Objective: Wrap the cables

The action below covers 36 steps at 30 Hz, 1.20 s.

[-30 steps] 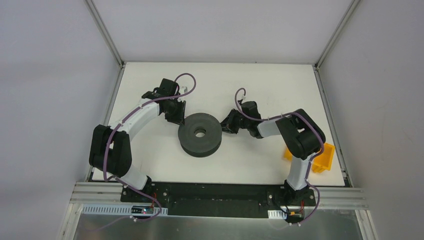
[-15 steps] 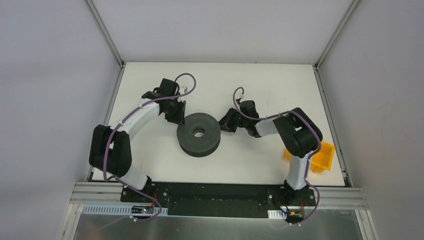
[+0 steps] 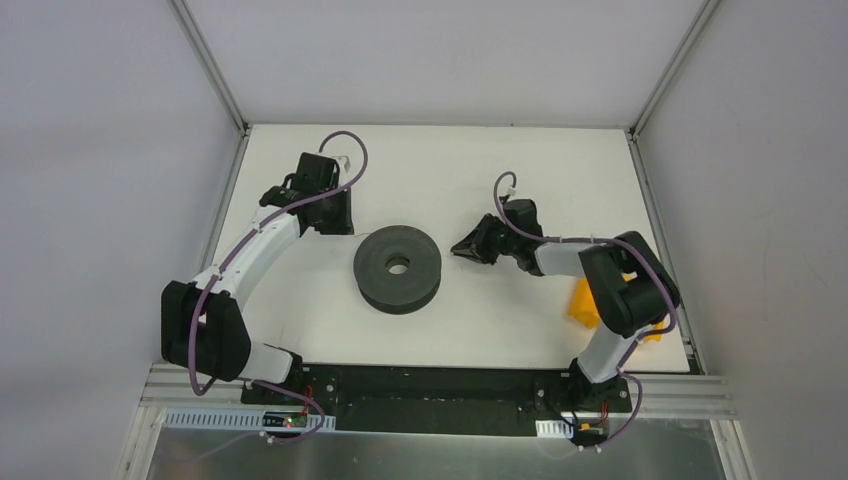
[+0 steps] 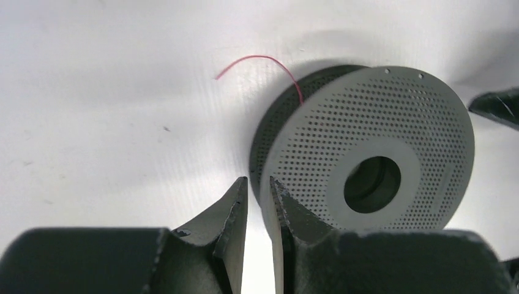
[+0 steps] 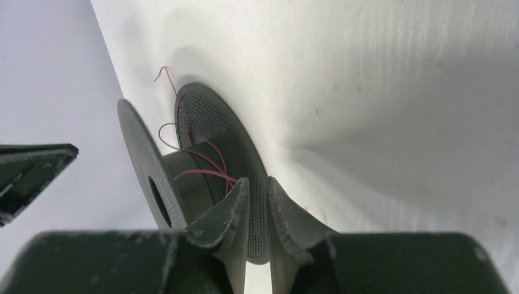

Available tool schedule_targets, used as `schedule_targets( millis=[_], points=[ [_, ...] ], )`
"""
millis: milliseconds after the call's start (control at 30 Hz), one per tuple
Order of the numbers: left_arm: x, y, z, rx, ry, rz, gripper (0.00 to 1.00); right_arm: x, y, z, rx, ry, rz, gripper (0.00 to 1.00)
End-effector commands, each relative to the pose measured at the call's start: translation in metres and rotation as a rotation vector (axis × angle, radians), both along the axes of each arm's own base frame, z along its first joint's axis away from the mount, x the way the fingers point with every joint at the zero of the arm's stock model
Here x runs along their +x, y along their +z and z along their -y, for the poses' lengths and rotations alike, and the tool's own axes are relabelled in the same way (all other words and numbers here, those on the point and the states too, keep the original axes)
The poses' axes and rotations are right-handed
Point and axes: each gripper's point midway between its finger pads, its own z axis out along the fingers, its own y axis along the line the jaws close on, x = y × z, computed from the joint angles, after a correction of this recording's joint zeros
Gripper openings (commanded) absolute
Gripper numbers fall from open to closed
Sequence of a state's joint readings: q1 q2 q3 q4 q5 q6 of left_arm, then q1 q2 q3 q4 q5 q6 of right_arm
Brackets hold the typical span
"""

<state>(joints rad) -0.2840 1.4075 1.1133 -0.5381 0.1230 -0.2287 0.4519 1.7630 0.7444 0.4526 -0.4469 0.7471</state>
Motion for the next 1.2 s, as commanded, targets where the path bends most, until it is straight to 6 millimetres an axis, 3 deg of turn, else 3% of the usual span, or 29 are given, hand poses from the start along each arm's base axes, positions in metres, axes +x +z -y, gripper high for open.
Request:
schedule_targets(
  millis=[0, 133, 267, 333, 467, 500, 533, 733, 767, 800, 1000, 1167],
  points=[
    [0.006, 0.013, -0.022, 0.032, 0.119, 0.061, 0.17, -0.011, 0.024, 0.012, -0.07, 0.023, 0.066, 0.19],
    [0.003, 0.06, -0.023, -0.01, 0.087, 0.248, 0.19, -0.022, 0.052, 0.029, -0.142, 0.01, 0.116, 0.2],
    [-0.015, 0.117, -0.018, -0.092, 0.02, 0.47, 0.28, -0.037, 0.102, 0.052, -0.258, -0.018, 0.253, 0.27],
    [-0.03, 0.134, -0.012, -0.135, -0.03, 0.532, 0.32, -0.043, 0.131, 0.067, -0.331, -0.06, 0.341, 0.34],
    [-0.067, 0.162, -0.001, -0.252, -0.105, 0.624, 0.4, -0.068, 0.169, 0.099, -0.47, -0.099, 0.434, 0.75],
    [-0.077, 0.167, 0.0, -0.275, -0.114, 0.647, 0.42, -0.074, 0.176, 0.106, -0.479, -0.106, 0.448, 0.92],
    [-0.085, 0.173, 0.0, -0.293, -0.124, 0.672, 0.45, -0.08, 0.182, 0.112, -0.484, -0.113, 0.459, 0.98],
    [-0.12, 0.189, -0.008, -0.331, -0.117, 0.755, 0.71, -0.117, 0.209, 0.145, -0.429, -0.196, 0.52, 0.99],
    [-0.124, 0.189, -0.009, -0.339, -0.113, 0.754, 0.9, -0.121, 0.21, 0.147, -0.418, -0.202, 0.52, 0.99],
    [-0.128, 0.188, -0.01, -0.348, -0.103, 0.752, 0.98, -0.126, 0.209, 0.149, -0.411, -0.197, 0.52, 0.99],
    [-0.138, 0.171, -0.015, -0.374, -0.052, 0.715, 0.99, -0.143, 0.202, 0.159, -0.379, -0.227, 0.494, 0.99],
    [-0.141, 0.171, -0.016, -0.382, -0.041, 0.704, 0.99, -0.149, 0.208, 0.161, -0.336, -0.245, 0.522, 0.99]
  ],
)
